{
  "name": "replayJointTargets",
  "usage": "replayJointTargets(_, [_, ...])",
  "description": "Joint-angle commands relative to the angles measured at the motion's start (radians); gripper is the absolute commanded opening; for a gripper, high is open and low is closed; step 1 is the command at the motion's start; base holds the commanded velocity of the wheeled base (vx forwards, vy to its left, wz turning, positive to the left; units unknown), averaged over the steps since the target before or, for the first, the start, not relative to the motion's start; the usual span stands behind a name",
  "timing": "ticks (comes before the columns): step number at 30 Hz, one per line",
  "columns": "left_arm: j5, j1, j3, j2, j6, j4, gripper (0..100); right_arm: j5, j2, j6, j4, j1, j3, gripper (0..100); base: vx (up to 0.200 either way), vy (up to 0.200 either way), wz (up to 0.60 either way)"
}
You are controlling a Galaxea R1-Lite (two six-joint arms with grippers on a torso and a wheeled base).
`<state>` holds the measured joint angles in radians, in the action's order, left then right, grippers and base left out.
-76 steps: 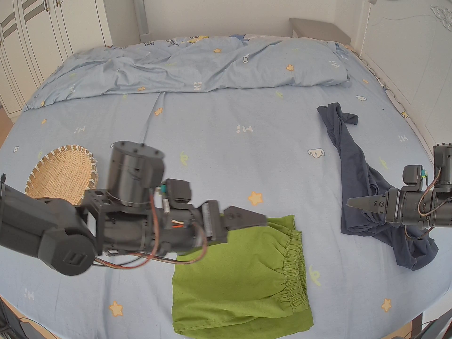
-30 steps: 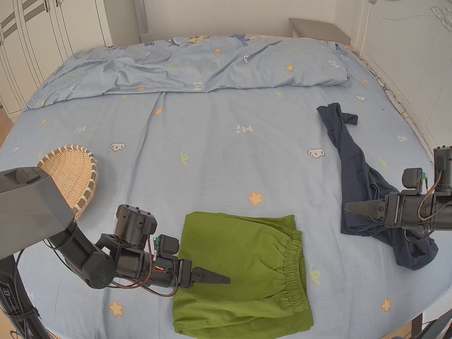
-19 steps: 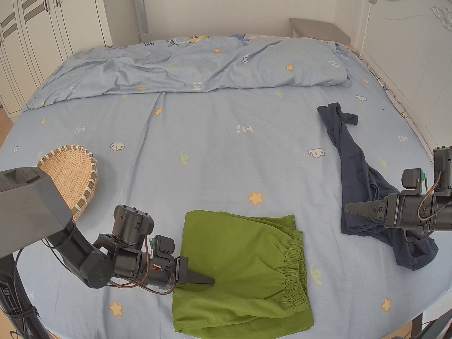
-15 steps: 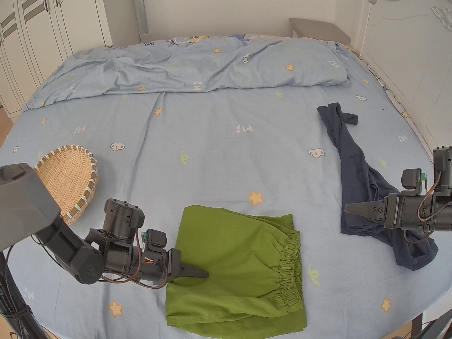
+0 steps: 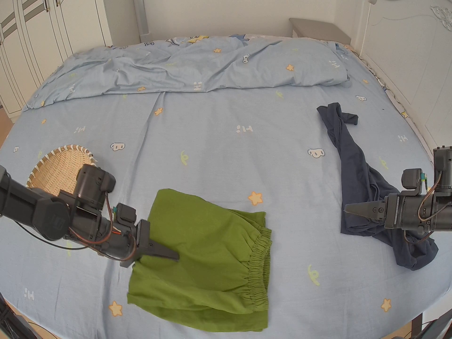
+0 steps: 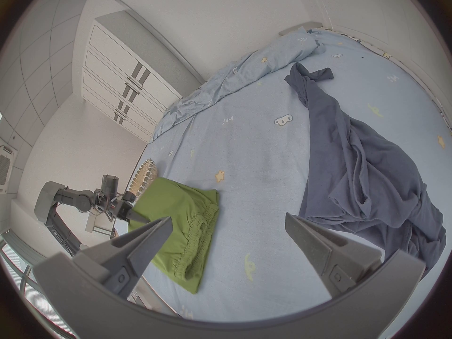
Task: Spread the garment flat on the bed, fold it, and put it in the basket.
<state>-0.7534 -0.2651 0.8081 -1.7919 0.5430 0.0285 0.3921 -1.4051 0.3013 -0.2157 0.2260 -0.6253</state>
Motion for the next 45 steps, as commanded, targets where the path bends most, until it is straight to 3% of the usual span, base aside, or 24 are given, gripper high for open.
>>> replayJointTargets(1, [0.002, 0.061, 0.071, 0.098, -0.029, -0.045, 0, 0.001, 0.006, 0.001, 0.001, 0.001, -0.001, 100, 0.000, 0.000, 0.00])
replayJointTargets(11, [0.002, 0.110, 0.129, 0.143, -0.101, -0.168, 0, -0.002, 0.006, 0.001, 0.003, 0.010, -0.001, 100, 0.000, 0.120, 0.00])
replayJointTargets(34, [0.003, 0.115, 0.129, 0.140, -0.110, -0.170, 0, -0.004, 0.008, 0.001, 0.001, 0.018, 0.003, 100, 0.000, 0.200, 0.00])
replayJointTargets(40, [0.003, 0.107, 0.111, 0.143, -0.163, -0.173, 0, -0.006, 0.008, 0.001, 0.001, 0.027, 0.003, 100, 0.000, 0.100, 0.00])
replayJointTargets(45, [0.014, 0.058, 0.100, 0.160, -0.285, -0.180, 0, -0.006, 0.023, -0.001, 0.001, 0.035, 0.013, 100, 0.000, 0.000, 0.00])
